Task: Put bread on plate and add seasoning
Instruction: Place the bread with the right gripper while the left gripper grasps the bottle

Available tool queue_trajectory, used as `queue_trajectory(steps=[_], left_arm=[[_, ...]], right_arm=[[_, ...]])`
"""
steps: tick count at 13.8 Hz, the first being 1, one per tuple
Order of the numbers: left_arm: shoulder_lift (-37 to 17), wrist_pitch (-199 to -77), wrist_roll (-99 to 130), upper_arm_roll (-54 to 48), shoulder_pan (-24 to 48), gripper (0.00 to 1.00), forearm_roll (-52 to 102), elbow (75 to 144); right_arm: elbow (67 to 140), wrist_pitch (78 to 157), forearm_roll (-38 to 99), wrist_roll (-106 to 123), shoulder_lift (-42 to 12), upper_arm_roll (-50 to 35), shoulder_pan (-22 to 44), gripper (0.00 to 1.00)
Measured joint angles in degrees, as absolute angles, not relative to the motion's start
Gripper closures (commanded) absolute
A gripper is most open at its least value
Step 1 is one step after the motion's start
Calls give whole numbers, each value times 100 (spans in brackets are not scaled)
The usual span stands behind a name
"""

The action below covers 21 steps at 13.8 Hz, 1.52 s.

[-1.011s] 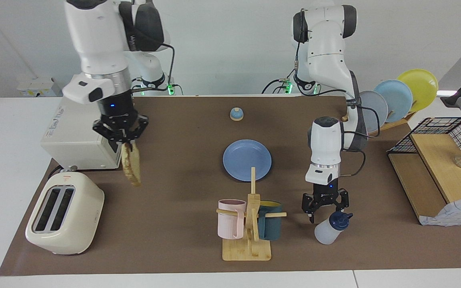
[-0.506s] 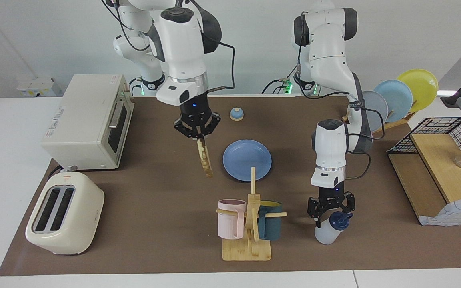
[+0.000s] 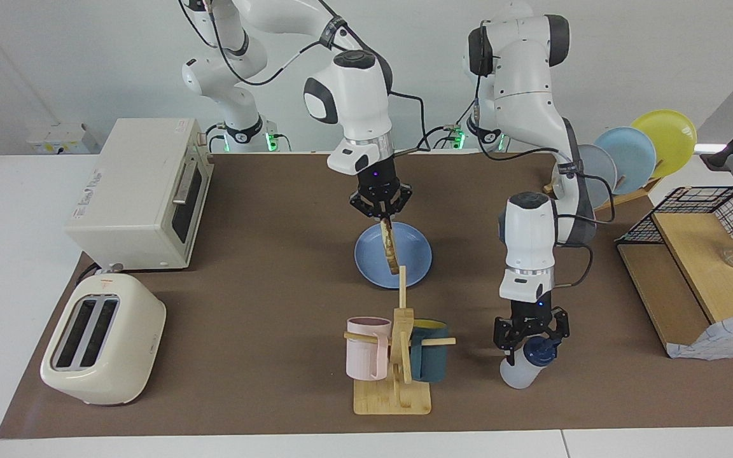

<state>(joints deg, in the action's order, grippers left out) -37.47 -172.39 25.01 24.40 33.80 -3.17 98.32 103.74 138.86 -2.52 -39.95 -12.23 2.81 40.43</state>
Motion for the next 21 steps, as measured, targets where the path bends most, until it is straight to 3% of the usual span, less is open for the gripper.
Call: queue_trajectory(steps=[6,7,8,10,21], left_arm=[[-3818,-17239,2518,2328,3287,0,-316,9673],[-3821,-17239,2518,2262,3243,8,-317,9646],[-3825,-17239,2520,2224,3216,33,-316,9629],[-3828,-17239,2521,2190,3186,99,-316,9626],[-3823,-17114,2554,2169,3126,100,-316,9541]], right_arm=[[10600,14430,-242,-4398,-1643,281,4495,100],[10599,14425,-242,-4467,-1692,285,4492,100],[10599,14394,-242,-4511,-1705,291,4487,100],[10598,14310,-240,-4569,-1699,301,4483,100],[11532,14695,-230,-4869,-1461,359,4192,100]])
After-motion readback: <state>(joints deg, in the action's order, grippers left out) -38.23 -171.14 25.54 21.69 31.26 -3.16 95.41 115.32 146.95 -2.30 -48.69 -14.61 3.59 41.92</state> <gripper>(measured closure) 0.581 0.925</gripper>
